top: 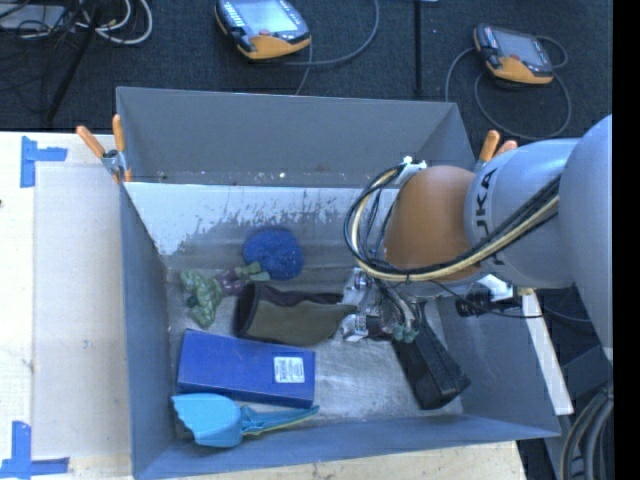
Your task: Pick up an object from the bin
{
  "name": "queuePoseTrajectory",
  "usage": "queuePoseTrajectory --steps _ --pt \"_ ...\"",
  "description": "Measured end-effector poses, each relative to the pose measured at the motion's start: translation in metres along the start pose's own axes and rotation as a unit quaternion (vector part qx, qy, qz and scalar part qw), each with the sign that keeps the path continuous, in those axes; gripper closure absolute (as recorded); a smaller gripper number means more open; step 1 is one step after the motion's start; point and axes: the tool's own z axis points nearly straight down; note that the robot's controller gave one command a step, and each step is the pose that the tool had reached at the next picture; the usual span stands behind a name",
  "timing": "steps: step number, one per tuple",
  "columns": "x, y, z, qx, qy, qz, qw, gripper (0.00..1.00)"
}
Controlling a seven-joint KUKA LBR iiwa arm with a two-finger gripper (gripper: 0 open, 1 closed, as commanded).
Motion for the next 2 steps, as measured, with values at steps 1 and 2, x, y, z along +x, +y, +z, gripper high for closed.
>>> queuePoseTrajectory --steps 1,2 --pt "0.008 -0.001 -0.038 0.003 0.0236 -0.006 0.9997 1.00" --pt "0.001 -0.007 -0.153 0.003 0.0208 0.003 0.9998 1.00"
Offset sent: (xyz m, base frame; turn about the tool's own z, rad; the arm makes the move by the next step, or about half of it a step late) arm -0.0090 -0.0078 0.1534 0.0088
